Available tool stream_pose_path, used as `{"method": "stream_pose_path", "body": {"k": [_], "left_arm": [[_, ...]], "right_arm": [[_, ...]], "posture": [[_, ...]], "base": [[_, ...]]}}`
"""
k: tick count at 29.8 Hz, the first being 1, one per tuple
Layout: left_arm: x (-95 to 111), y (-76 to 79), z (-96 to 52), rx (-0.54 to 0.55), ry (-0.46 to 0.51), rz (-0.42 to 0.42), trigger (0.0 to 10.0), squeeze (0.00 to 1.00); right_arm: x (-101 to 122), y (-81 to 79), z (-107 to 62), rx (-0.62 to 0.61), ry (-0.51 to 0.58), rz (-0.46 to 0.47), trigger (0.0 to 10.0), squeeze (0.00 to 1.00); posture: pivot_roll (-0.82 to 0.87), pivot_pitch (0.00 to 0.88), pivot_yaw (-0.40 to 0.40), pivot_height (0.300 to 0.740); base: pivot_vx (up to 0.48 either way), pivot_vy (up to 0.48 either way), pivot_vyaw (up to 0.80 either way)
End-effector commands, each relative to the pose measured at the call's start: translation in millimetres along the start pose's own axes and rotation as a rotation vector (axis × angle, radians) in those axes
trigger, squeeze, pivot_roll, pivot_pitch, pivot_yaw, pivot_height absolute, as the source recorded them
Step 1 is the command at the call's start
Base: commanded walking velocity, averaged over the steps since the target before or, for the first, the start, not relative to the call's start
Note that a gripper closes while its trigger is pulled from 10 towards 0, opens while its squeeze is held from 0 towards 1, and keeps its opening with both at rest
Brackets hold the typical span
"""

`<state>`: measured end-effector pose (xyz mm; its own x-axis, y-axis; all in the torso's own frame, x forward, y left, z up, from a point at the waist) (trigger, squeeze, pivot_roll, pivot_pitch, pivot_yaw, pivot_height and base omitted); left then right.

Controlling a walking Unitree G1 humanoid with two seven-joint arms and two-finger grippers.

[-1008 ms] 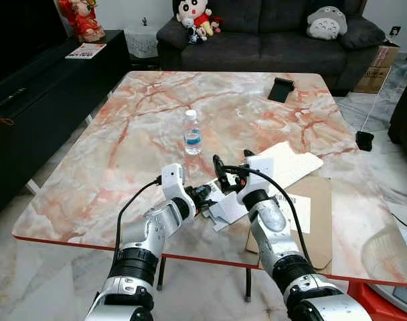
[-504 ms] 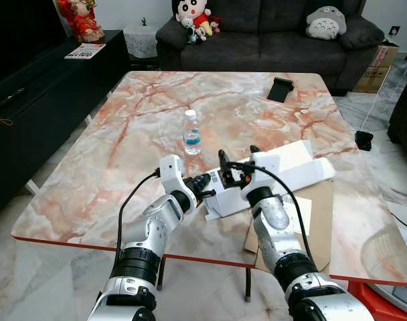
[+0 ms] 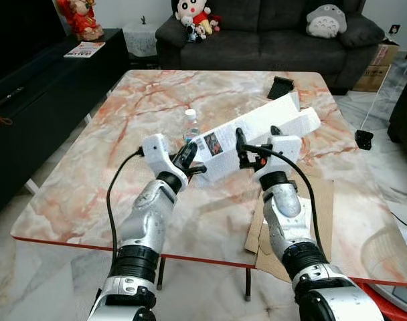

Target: Picking trash to rubbish bin

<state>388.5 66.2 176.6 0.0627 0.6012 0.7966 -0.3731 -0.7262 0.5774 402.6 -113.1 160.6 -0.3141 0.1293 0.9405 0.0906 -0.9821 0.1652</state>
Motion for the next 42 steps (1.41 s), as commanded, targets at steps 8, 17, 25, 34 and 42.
{"method": "stream_pose_path", "body": {"k": [8, 17, 25, 34, 42], "left_arm": [[10, 3.2, 0.7, 0.021, 0.077, 0.169, 10.0, 0.0], [16, -3.2, 0.5, 0.071, 0.129, 0.308, 10.0, 0.0], [22, -5.6, -1.0, 0.093, 0.175, 0.338, 10.0, 0.0], [22, -6.3, -1.7, 0.096, 0.193, 0.332, 10.0, 0.0], [21, -7.0, -2.1, 0.095, 0.192, 0.329, 10.0, 0.0]], "right_arm": [[13, 1.0, 4.5, -0.04, 0.05, -0.022, 10.0, 0.0], [11, 8.8, 3.9, -0.089, 0.035, -0.038, 10.0, 0.0], [4, 10.2, 0.6, -0.101, 0.005, -0.049, 10.0, 0.0], [5, 5.1, 0.9, -0.091, 0.009, -0.044, 10.0, 0.0], [4, 2.4, 0.0, -0.078, 0.007, -0.042, 10.0, 0.0]], "posture": [[0.03, 0.0, 0.044, 0.74], [0.03, 0.0, 0.044, 0.74], [0.03, 0.0, 0.044, 0.74], [0.03, 0.0, 0.045, 0.74], [0.03, 0.0, 0.045, 0.74]], "base": [[0.0, 0.0, 0.0], [0.0, 0.0, 0.0], [0.0, 0.0, 0.0], [0.0, 0.0, 0.0], [0.0, 0.0, 0.0]]}}
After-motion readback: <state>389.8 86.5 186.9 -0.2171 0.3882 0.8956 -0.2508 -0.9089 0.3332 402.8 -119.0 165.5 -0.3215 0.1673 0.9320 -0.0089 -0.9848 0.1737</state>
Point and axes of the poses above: a point about 5 cm out from each wrist's last joint towards the gripper, its own z axis pointing out of the wrist towards the gripper, its own x axis along the axis of the wrist's last joint, y = z × x, the point moved 4 cm from there along z, pointing out of the wrist towards the gripper, and after that the axes turned 12 degrees about -z, right-handed, at the moved point
